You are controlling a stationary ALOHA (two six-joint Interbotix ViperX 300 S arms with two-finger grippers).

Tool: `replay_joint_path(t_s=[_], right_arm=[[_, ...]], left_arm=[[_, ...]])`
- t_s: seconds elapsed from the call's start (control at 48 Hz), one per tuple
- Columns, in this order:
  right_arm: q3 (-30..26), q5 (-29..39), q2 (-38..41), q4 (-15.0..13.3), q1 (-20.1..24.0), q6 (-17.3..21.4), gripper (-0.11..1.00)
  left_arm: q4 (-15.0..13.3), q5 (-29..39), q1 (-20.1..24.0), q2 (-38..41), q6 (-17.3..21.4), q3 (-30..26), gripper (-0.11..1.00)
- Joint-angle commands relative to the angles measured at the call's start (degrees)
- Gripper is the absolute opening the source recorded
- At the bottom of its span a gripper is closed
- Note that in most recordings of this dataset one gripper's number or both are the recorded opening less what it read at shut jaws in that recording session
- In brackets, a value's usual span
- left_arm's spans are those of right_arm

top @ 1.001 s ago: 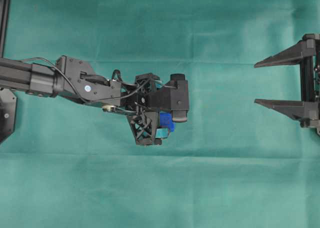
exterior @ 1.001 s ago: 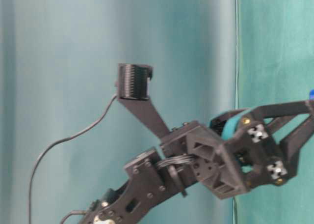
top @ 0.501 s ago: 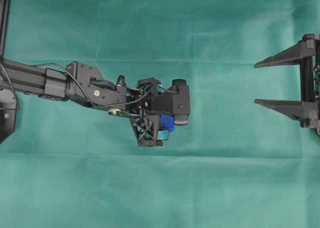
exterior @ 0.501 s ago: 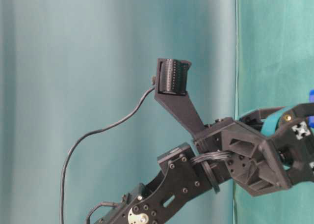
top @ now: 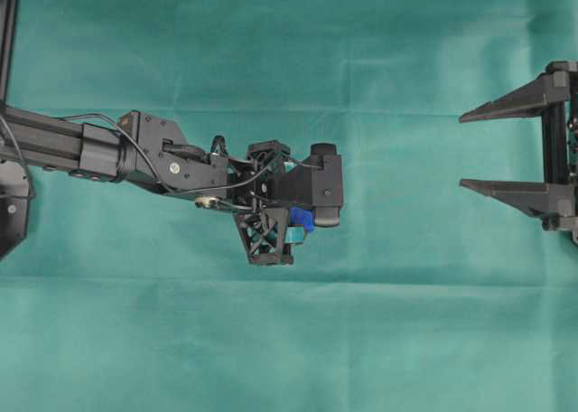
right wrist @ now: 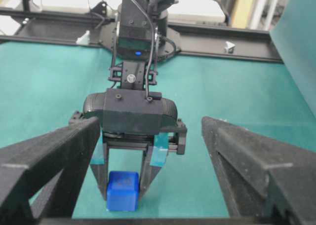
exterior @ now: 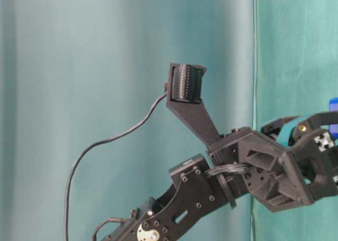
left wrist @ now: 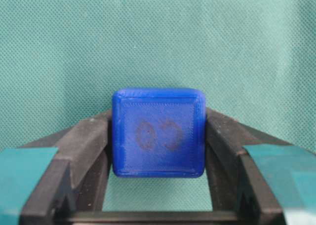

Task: Handover the blue block to the right arm after grasping it with the left arm, then place it in the designated position.
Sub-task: 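Close the left gripper on the blue cube and lift it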

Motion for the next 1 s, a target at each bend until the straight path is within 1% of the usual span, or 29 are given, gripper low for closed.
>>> replay_joint_path(t_s=[0.0,0.271,0.48,0.98], right_arm=[[-1.41,-0.26,0.26,-0.09,-0.09,0.0,0.94],[-1.41,0.0,0.26,0.0,-0.09,0.0,0.94],[-1.41,0.0,0.26,-0.09,-0.09,-0.09,0.94],[-1.58,0.0,0.26,-0.09,-0.18,-0.09,0.94]], left_arm=[[0.09,-0.09,-0.09,-1.14,0.0,-0.7,0.47],[0.09,0.18,-0.18,-1.93,-0.09,-0.79,0.47],[0.09,2.2,-0.18,-4.13,-0.09,-0.88,0.47],[0.09,6.94,0.09,-18.46,-0.09,-1.05,0.47]])
